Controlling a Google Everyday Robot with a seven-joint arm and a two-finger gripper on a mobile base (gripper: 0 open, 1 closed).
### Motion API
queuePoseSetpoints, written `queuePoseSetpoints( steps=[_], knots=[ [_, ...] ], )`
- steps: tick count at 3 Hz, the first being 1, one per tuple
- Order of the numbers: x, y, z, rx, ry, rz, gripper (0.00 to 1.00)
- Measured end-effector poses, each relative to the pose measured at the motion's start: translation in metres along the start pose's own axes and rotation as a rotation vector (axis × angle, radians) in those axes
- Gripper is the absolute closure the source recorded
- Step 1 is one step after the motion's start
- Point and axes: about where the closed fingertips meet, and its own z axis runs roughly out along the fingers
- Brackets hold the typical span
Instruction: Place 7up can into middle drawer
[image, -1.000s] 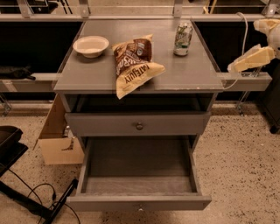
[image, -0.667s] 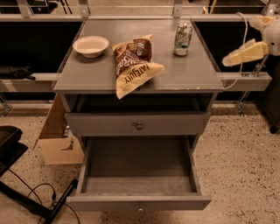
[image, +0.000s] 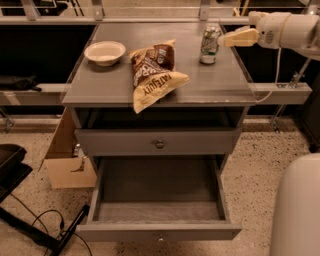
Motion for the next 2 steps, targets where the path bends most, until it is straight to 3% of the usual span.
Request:
queuePoseSetpoints(
  steps=[2],
  knots=[
    [0.014,-0.047,0.053,0.116,-0.129,0.111,0.0]
  ],
)
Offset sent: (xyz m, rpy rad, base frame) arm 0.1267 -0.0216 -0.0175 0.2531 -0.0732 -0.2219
